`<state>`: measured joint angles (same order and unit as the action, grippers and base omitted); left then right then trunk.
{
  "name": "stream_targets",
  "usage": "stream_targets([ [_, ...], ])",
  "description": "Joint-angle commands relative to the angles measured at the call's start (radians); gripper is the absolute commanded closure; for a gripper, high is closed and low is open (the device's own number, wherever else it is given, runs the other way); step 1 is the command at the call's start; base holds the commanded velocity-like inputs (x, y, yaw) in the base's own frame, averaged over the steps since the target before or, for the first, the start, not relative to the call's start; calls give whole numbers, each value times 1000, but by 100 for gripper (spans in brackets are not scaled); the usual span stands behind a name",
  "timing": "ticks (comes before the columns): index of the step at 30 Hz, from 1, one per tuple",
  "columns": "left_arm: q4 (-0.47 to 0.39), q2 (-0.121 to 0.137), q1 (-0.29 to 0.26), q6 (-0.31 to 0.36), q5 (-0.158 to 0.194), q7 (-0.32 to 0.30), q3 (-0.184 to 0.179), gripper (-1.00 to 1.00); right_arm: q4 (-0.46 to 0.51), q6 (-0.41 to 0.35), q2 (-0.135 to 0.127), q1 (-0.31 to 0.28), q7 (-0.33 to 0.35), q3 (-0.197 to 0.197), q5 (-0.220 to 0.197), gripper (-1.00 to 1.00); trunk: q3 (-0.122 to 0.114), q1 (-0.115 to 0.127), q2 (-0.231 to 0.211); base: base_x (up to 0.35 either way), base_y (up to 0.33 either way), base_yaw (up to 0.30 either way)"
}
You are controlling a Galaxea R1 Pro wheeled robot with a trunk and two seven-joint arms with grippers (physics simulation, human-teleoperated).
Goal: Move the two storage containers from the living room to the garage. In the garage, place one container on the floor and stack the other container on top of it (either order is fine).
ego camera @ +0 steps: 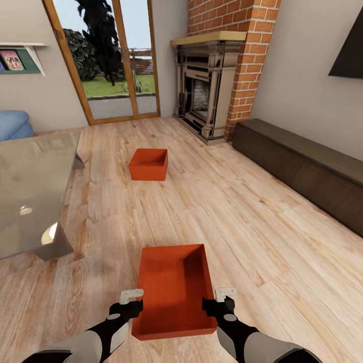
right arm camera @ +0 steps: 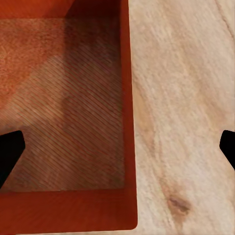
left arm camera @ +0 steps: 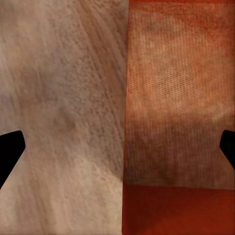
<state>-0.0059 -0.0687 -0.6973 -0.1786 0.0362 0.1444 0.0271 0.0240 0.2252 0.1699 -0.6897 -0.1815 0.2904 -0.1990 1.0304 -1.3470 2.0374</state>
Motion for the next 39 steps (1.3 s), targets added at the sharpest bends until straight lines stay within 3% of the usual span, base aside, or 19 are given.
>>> stream_targets([
  [1,1,0,-1,-4,4,1,2,-100,-1,3,0,-1,-3,9,-10,-100,4,-4,8,0,0,0],
  [26,1,0,-1,-4,5,1,2,-100,-1,3,0,-1,2,12,-6,-100,82,-100,183,0,0,0],
  [32,1,0,-1,-6,5,2,2,-100,-1,3,0,-1,2,15,35,-100,101,-123,225,0,0,0],
  [39,1,-1,-1,-7,7,4,2,-100,-1,5,-1,-1,1,15,49,-100,101,-123,225,0,0,0],
])
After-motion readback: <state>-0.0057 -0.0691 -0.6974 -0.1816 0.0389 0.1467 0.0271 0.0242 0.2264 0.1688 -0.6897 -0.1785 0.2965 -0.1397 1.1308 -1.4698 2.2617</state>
